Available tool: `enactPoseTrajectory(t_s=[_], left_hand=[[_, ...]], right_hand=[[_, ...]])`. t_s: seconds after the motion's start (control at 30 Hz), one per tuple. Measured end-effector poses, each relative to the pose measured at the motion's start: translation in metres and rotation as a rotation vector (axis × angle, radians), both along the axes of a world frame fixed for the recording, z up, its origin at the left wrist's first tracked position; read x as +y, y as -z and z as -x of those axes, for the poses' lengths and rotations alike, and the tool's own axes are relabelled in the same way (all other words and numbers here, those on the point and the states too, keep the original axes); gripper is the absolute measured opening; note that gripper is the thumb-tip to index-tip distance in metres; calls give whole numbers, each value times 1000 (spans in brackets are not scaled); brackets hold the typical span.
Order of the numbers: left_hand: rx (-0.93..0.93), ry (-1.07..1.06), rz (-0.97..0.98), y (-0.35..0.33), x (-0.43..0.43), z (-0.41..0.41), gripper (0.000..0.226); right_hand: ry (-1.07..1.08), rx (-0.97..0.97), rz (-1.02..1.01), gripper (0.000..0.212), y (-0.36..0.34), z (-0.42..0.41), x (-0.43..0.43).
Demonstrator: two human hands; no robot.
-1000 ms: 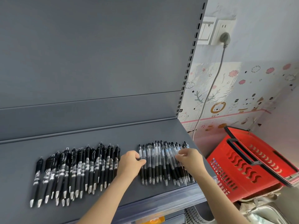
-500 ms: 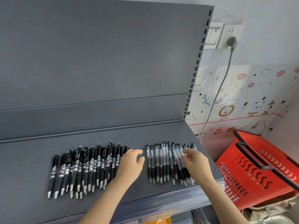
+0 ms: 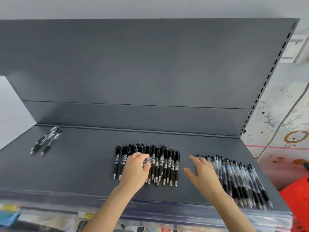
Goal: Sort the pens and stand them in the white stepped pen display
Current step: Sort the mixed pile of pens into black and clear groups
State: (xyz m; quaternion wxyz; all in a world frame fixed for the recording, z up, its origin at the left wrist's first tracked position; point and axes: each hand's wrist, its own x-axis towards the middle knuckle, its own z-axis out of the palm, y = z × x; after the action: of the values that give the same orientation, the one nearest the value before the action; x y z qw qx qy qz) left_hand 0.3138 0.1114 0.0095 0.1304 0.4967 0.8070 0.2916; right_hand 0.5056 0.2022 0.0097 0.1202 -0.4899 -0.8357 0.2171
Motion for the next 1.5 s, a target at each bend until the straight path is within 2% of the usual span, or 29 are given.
enactPoseTrajectory(t_s=[0.27,0.5,0.73,0.77,0.83,0.87,1.07,1.23,1.33,1.4,1.5], left_hand=[[-58,-176,-33,-6,-75,123,36],[-84,-297,-63,9,-140,284,35],[-113,-416,-37,20,-166,401,32],[-124,-420,-28,22,-166,411,33],[-131,-418,-1,27,-165,429,35],[-132,-413,15,29,-162,436,36],[-135,-326,84,27,-132,462,42],[-94,-267,173,28,-106,469,44],[-54,-233,287,25,-92,471,33],[-36,-224,362,22,-84,471,32],[34,-212,490,18,-73,465,31]], right_hand=[[-153,56,18,53,-12,139,-47],[-225,75,39,51,6,296,-105],[-212,18,187,50,18,406,-143],[-220,10,193,45,18,419,-146],[-211,-15,203,14,18,443,-148],[-210,-31,205,10,17,454,-150],[-165,-83,182,22,12,512,-150],[-105,-199,99,33,22,545,-152],[-74,-222,142,25,18,544,-143],[-24,-204,186,6,15,534,-132],[96,-15,326,32,18,515,-118]])
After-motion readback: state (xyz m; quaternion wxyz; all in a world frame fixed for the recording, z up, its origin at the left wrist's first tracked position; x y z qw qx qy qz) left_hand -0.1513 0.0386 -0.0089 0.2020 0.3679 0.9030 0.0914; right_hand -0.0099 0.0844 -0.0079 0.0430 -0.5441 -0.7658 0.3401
